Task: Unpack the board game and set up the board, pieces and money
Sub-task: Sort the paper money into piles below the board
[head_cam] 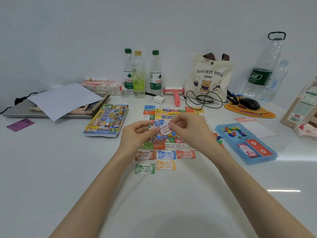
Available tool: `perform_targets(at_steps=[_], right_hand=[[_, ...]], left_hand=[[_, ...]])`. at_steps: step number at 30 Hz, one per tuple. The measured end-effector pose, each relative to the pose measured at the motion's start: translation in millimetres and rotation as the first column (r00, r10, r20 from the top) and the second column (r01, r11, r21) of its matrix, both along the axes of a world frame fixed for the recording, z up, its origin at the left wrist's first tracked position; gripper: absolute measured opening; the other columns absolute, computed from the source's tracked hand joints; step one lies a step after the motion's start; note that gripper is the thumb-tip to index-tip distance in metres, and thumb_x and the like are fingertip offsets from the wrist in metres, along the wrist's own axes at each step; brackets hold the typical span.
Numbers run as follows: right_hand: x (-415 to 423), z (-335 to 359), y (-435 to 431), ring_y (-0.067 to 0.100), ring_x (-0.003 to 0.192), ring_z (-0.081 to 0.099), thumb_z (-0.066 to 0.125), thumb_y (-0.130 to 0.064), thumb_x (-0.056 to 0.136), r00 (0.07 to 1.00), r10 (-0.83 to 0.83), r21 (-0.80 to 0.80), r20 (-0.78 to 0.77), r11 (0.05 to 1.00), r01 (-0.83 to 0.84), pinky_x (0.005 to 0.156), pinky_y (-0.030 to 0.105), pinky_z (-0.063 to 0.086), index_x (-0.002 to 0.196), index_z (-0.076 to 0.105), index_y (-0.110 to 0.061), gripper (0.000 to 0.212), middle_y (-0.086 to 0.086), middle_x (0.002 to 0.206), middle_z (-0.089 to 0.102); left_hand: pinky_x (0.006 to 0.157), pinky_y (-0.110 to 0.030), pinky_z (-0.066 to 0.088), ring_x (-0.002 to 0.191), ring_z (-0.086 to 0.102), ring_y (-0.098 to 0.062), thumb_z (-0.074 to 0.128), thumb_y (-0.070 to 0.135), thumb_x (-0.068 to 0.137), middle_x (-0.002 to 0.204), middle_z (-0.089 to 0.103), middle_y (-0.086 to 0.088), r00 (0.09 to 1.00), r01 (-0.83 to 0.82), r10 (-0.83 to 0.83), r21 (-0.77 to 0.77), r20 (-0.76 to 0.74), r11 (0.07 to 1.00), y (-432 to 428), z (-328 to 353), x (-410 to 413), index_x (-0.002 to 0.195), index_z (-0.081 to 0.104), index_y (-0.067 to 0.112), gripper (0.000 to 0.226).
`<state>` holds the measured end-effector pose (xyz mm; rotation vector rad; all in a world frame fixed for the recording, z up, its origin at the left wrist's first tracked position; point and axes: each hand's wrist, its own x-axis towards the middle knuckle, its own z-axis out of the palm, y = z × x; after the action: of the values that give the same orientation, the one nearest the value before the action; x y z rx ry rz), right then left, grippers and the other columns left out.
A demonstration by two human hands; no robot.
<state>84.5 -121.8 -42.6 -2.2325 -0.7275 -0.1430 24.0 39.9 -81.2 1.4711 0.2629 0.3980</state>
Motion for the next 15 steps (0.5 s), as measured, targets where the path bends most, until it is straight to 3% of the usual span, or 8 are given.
perform_targets(at_steps=[3,6,8,11,15], right_hand=[[-3.3,-5.5,6.9,0.001,0.065,0.064,0.073,-0.024,0.084,0.964,0.033,0.361,-0.262,0.930,0.067,0.061,0.016,0.049,0.086,0.071,-0.022,0.003,-0.006,0.079,0.071],[-6.3,-13.1,13.3,0.009,0.069,0.064,0.076,-0.016,0.081,0.849,0.152,0.572,-0.506,0.796,0.199,0.060,0.018,0.048,0.097,0.071,-0.014,0.018,0.003,0.086,0.073],[-7.8,-16.9,18.6,0.009,0.068,0.062,0.076,-0.012,0.080,0.787,0.197,0.622,-0.585,0.732,0.279,0.061,0.020,0.047,0.100,0.070,-0.010,0.021,0.001,0.080,0.070],[-8.7,-21.7,26.0,0.009,0.067,0.059,0.076,-0.015,0.080,0.768,0.173,0.627,-0.617,0.698,0.346,0.063,0.022,0.047,0.096,0.071,-0.011,0.017,-0.003,0.074,0.067],[-5.2,-21.8,29.7,0.010,0.071,0.057,0.074,-0.022,0.083,0.761,0.146,0.613,-0.633,0.694,0.377,0.059,0.020,0.044,0.097,0.070,-0.017,0.015,-0.003,0.088,0.069]], left_hand=[[0.071,-0.024,0.058,0.081,0.072,-0.017,0.079,0.009,0.074,0.092,0.076,-0.006,1.000,0.006,-0.008,-0.120,-0.018,0.993,1.7,-1.2,1.7,0.106,0.068,0.012,0.034],[0.069,-0.022,0.059,0.082,0.072,-0.018,0.076,0.007,0.075,0.101,0.073,-0.013,1.000,-0.014,0.018,-0.268,0.011,0.963,1.4,-1.6,3.7,0.114,0.064,0.004,0.041],[0.065,-0.021,0.058,0.076,0.072,-0.015,0.074,0.004,0.077,0.099,0.073,-0.013,0.999,-0.018,0.032,-0.343,0.036,0.939,-0.3,-1.4,4.0,0.115,0.064,0.002,0.039],[0.065,-0.021,0.058,0.076,0.071,-0.014,0.074,0.005,0.076,0.096,0.074,-0.010,0.998,-0.017,0.039,-0.387,0.049,0.922,-0.6,-3.8,6.0,0.114,0.064,0.001,0.039],[0.061,-0.018,0.056,0.075,0.071,-0.012,0.074,0.006,0.077,0.100,0.074,-0.011,0.998,-0.020,0.042,-0.383,0.050,0.924,0.2,-3.5,5.5,0.112,0.065,0.003,0.036]])
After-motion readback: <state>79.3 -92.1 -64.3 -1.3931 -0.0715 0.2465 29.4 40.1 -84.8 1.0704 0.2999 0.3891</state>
